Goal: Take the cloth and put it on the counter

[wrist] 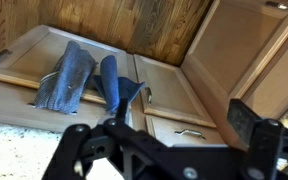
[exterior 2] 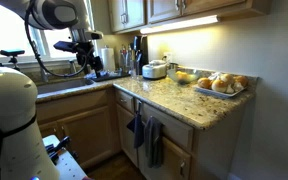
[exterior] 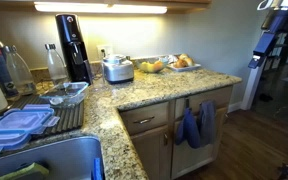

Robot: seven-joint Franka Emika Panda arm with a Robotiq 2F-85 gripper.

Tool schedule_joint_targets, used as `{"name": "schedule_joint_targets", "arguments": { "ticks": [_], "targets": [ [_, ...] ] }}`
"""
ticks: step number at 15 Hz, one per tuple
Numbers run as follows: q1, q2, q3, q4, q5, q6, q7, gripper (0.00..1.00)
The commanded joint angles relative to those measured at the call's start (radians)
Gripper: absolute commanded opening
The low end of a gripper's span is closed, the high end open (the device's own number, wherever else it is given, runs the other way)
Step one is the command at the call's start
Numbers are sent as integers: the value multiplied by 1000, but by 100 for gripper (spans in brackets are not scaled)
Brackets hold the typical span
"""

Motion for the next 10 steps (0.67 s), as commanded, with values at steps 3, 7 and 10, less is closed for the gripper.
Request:
{"name": "schedule_joint_targets", "arguments": {
  "ticks": [3, 7, 10],
  "targets": [
    [1, 3, -2, 2, -2, -4, 1, 100],
    [1, 15, -6, 7, -2, -1, -5, 100],
    [-14, 78, -17, 30, -10, 17, -18, 100]
  ]
}}
